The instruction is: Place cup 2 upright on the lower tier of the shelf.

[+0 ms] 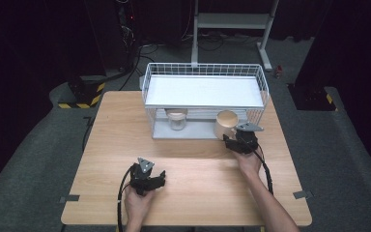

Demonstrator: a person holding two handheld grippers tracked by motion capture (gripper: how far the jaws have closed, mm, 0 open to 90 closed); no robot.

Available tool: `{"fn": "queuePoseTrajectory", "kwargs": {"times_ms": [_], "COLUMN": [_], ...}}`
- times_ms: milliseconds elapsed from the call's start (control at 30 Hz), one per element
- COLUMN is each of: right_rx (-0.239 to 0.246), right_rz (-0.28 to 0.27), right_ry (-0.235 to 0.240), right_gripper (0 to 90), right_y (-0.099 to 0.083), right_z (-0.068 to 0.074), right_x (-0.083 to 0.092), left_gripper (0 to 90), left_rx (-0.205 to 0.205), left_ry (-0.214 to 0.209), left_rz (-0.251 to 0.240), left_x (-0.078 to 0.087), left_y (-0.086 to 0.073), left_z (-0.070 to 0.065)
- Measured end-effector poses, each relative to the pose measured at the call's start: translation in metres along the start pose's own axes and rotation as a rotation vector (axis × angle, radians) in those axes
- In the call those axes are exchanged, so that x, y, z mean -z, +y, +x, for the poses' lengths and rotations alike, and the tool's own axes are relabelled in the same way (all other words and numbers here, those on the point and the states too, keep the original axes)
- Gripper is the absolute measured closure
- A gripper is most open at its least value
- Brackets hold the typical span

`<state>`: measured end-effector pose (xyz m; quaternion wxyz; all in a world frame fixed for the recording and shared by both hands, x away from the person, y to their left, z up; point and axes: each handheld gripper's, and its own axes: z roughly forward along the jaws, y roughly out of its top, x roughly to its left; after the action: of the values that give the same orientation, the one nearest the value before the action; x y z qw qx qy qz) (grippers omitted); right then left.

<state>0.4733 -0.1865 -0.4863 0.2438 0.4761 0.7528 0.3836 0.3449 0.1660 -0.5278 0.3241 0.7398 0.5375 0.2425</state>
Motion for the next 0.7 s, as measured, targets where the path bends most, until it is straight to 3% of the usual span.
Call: {"fn": "queuePoseTrajectory", "kwargs": {"times_ms": [700], "right_rx": [-0.043], "right_rz": [0.013], "right_ry": [-0.011], "right_gripper": [49.9], "right_y": [0.0028], "right_z": [-0.0012], "right_x": [-0.0098], "left_gripper": [21.5], "left_rx": [0.0], "left_ry": [0.0], "left_rz": [0.001], "left_x": [0.0001], "left_y": [0.0], "left_z": [0.0001]}}
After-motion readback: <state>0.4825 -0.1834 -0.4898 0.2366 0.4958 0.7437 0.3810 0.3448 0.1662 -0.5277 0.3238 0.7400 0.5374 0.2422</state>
